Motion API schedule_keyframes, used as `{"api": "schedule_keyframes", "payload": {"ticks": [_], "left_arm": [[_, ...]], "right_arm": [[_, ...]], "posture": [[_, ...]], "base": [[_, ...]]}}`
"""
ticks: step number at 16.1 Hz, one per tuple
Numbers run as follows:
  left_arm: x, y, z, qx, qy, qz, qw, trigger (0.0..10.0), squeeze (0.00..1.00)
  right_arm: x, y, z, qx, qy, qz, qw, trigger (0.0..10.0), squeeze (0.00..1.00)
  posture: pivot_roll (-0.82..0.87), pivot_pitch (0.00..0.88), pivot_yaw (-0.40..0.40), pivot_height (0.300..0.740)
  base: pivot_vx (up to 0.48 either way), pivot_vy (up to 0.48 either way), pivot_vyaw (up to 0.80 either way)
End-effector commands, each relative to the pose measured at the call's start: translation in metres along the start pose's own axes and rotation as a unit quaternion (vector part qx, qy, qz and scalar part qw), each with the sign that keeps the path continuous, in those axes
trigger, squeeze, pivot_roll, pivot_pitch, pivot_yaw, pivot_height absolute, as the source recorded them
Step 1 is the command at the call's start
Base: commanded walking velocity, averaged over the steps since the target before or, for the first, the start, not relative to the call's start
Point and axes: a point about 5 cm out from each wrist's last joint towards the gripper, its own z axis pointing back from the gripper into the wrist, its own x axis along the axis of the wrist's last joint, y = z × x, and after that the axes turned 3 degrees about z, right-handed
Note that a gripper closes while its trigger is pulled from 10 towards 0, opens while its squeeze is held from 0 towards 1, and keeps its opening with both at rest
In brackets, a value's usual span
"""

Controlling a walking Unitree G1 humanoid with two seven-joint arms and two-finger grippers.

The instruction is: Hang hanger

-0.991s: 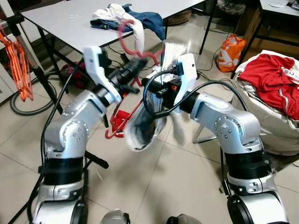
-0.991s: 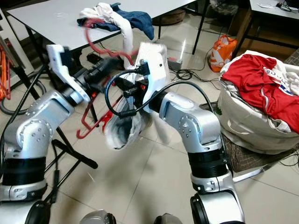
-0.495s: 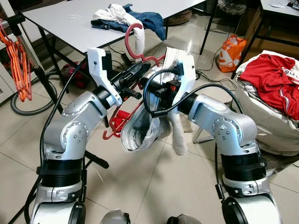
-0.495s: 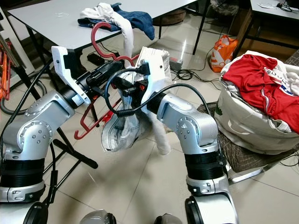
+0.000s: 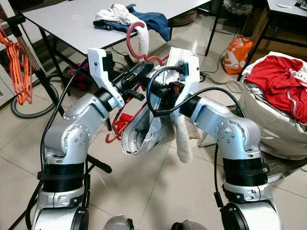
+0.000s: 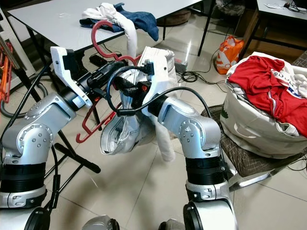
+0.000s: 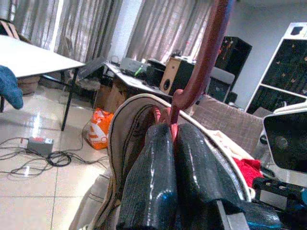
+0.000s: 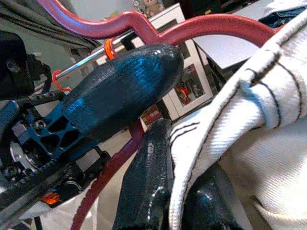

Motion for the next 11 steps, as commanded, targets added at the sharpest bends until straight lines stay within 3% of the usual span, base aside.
{"api": "schedule_keyframes", "payload": {"ticks": [1, 7, 8, 9, 10, 11], "left_arm": [[-0.003, -0.022, -0.017, -0.064, 0.006, -0.001, 0.998, 10.0, 0.00], [-0.006, -0.021, -0.021, -0.066, 0.007, 0.012, 0.998, 10.0, 0.00], [-0.007, -0.020, -0.021, -0.064, 0.008, 0.011, 0.998, 10.0, 0.00], [-0.008, -0.020, -0.020, -0.062, 0.008, 0.011, 0.998, 10.0, 0.00], [-0.008, -0.020, -0.020, -0.060, 0.007, 0.012, 0.998, 10.0, 0.00], [-0.007, -0.019, -0.020, -0.059, 0.006, 0.012, 0.998, 10.0, 0.00]], "right_arm": [[0.008, 0.038, -0.014, 0.102, -0.011, 0.000, 0.995, 0.0, 0.00], [0.000, 0.054, -0.019, 0.132, 0.004, -0.006, 0.991, 0.0, 0.00], [-0.003, 0.047, -0.018, 0.113, 0.009, 0.004, 0.994, 0.0, 1.00], [-0.005, 0.041, -0.016, 0.097, 0.015, 0.017, 0.995, 0.0, 1.00], [-0.012, 0.026, -0.014, 0.049, 0.027, 0.078, 0.995, 0.0, 1.00], [-0.014, 0.021, -0.013, 0.031, 0.032, 0.106, 0.993, 0.0, 1.00]], "posture": [[-0.10, 0.000, 0.021, 0.740], [-0.10, 0.000, 0.019, 0.740], [-0.10, 0.000, 0.018, 0.740], [-0.10, 0.000, 0.018, 0.740], [-0.10, 0.000, 0.018, 0.740], [-0.10, 0.000, 0.019, 0.740]], "base": [[0.000, 0.000, 0.00], [0.000, 0.000, 0.00], [0.000, 0.000, 0.00], [0.000, 0.000, 0.00], [0.000, 0.000, 0.00], [0.000, 0.000, 0.00]]}}
